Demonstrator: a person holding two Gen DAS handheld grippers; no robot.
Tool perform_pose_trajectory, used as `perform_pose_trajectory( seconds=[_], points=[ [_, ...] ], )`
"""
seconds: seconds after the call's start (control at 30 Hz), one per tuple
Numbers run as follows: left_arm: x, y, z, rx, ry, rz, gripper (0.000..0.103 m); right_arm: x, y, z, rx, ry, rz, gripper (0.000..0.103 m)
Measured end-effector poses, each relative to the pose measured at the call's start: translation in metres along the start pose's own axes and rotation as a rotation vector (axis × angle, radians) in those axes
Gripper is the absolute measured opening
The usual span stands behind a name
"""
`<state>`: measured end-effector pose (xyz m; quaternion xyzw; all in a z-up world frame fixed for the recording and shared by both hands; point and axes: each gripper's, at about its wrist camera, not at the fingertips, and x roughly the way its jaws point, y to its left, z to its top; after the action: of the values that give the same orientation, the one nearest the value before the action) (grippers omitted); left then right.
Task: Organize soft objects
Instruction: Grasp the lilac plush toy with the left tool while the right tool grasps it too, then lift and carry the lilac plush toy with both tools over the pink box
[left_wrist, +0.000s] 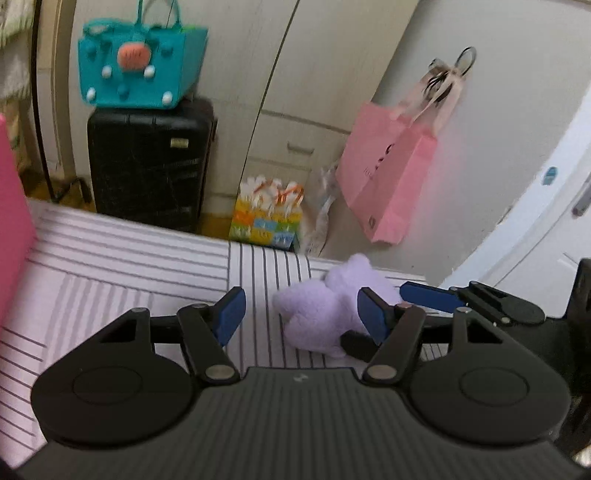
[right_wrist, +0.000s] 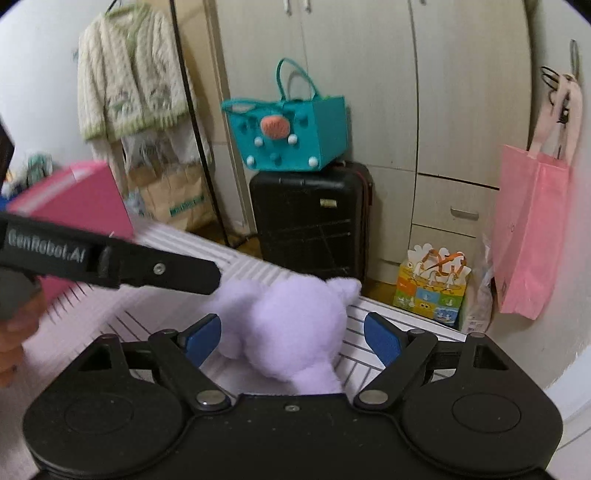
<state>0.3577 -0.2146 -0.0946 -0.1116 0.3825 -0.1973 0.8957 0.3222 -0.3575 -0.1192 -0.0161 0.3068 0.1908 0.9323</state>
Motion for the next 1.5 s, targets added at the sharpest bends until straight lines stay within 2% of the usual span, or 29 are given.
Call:
perform_pose_trajectory(
  seconds=[0.07,0.17,0.23,0.27,0.33,0.37,0.47,0.6,0.83,1.1,1.23,1.5],
  points=[
    [0.009,-0.002,-0.001,-0.004,0.019,0.007,0.066,0.004,-0.001,-0.003,0.001,-0.005,0.016,0.088],
    [0.021,-0.002,-0.006,0.006,0.050,0.015,0.067,0.006,-0.005,-0.007,0.043,-0.027,0.087,0.087],
    [0.022,0.001,-0.008,-0.009,0.047,-0.012,0.064,0.007,-0.003,-0.010,0.027,-0.028,0.073,0.085],
    [0.022,0.001,-0.009,-0.011,0.049,-0.028,0.053,0.008,-0.003,-0.010,0.017,-0.019,0.060,0.081],
    [0.024,0.003,-0.010,-0.041,0.066,-0.089,0.038,0.010,-0.001,-0.011,0.013,-0.007,0.052,0.077],
    [0.024,0.004,-0.010,-0.054,0.072,-0.097,0.037,0.010,0.001,-0.010,0.009,-0.006,0.045,0.075],
    [0.018,-0.006,-0.014,0.021,0.053,-0.074,0.034,0.007,0.008,-0.011,-0.007,-0.008,0.006,0.071],
    [0.009,-0.011,-0.019,0.062,0.043,-0.072,0.034,-0.001,0.014,-0.013,0.042,-0.036,-0.019,0.064],
    [-0.013,-0.016,-0.023,0.093,0.036,-0.113,0.033,-0.024,0.023,-0.022,0.155,-0.075,-0.034,0.064],
    [-0.053,-0.008,-0.040,0.116,0.052,-0.164,0.033,-0.056,0.058,-0.039,0.193,-0.111,-0.036,0.064],
    [-0.071,-0.001,-0.055,0.136,0.084,-0.175,0.033,-0.066,0.084,-0.048,0.209,-0.082,-0.061,0.064],
    [-0.108,0.009,-0.079,0.211,0.133,-0.207,0.033,-0.088,0.125,-0.068,0.326,-0.041,-0.084,0.064]
  ],
)
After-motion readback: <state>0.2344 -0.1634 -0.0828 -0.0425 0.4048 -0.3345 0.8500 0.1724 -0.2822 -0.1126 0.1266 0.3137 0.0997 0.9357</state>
